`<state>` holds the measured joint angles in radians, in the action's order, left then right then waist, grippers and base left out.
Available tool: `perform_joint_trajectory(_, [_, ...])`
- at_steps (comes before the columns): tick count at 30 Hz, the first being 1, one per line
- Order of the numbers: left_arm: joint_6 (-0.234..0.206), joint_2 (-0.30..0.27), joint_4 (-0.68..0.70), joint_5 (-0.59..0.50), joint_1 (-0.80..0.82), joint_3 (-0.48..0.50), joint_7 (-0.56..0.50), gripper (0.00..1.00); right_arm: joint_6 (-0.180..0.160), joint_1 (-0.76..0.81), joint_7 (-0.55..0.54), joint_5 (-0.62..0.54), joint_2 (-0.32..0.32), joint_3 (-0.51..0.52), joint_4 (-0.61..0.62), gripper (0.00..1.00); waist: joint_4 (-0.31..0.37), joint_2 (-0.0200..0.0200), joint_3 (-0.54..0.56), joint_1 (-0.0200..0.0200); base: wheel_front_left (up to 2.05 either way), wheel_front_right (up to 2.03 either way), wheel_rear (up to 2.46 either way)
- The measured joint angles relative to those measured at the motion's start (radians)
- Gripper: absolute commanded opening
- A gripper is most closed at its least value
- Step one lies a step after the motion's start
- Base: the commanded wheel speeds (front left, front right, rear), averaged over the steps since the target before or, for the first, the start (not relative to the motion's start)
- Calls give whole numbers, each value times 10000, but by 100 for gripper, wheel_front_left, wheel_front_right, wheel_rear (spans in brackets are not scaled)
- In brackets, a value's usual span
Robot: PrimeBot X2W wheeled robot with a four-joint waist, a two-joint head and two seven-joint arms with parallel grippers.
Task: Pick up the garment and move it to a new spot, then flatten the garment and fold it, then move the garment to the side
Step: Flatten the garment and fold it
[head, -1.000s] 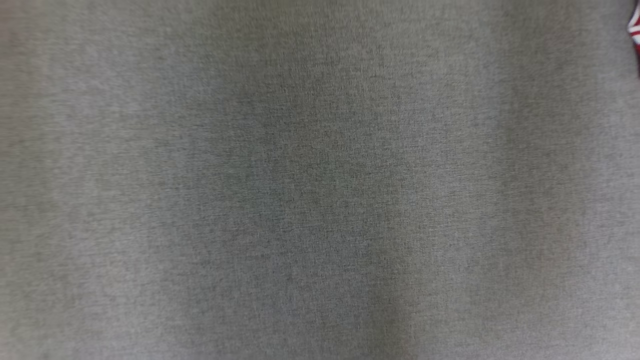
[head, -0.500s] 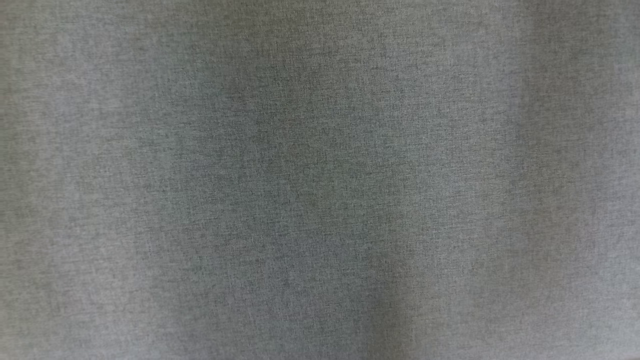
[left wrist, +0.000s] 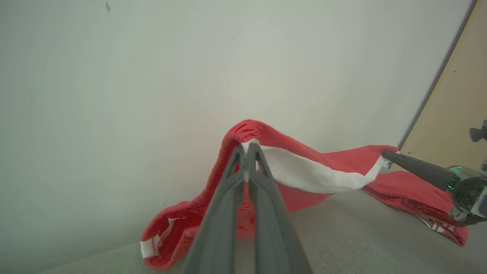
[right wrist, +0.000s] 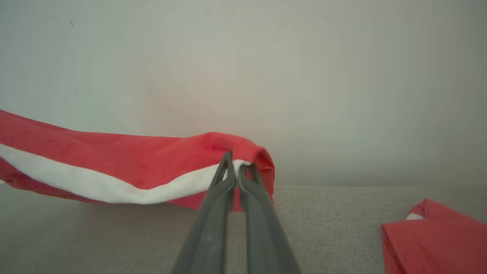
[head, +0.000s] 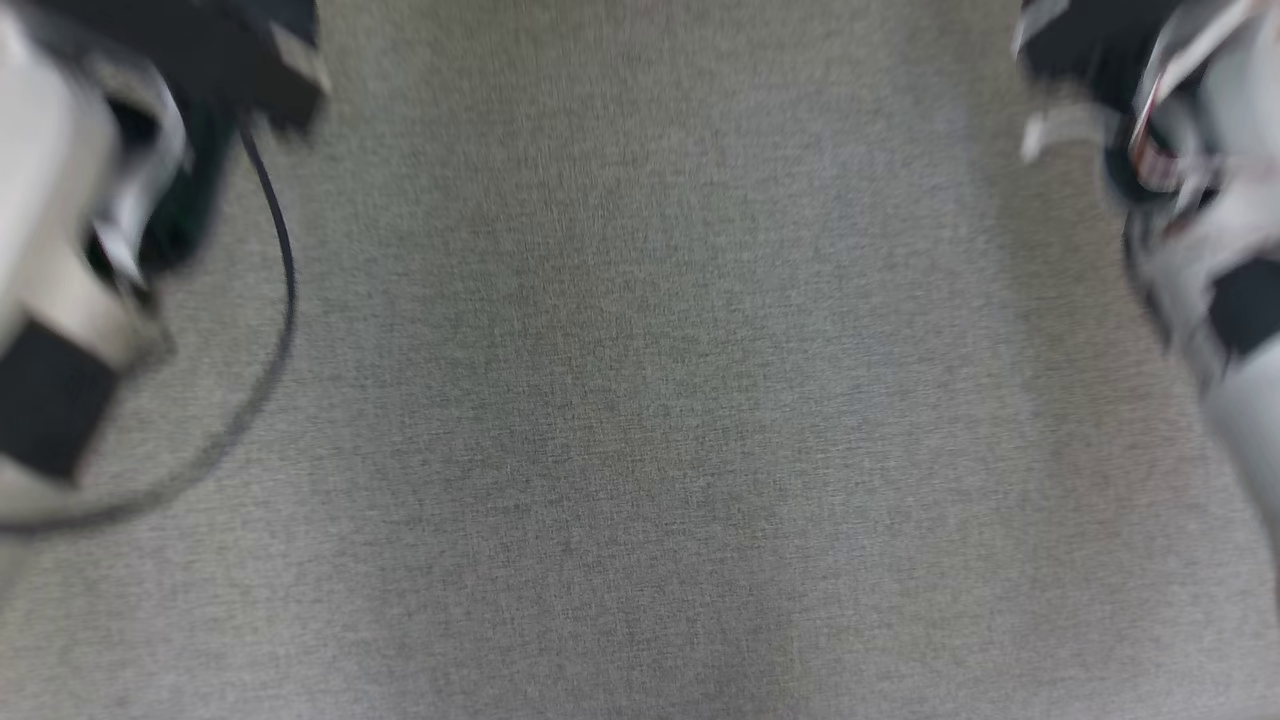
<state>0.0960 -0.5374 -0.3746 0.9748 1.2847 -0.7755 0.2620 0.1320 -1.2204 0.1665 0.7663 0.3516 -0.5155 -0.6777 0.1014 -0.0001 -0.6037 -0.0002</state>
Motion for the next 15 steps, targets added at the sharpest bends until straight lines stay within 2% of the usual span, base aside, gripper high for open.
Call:
perform_joint_trajectory(1, [0, 0, 0, 0, 0, 0, 0, 0, 0, 0, 0, 0, 0, 0, 0, 0, 0, 0, 0, 0, 0, 0, 0])
perform_joint_trajectory(8, [-468, 119, 1601, -913, -3577, 1306, 4, 0, 0, 3196, 192, 380, 282, 282, 1246, 0, -18, -1, 922, -1, 0, 0, 0])
perform_joint_trajectory(15, [-422, 345, 2558, -1641, -6846, 2211, 4, 0, 0, 6052, 94, 205, 194, 838, 2176, 0, -17, -2, 1797, -2, 0, 0, 0])
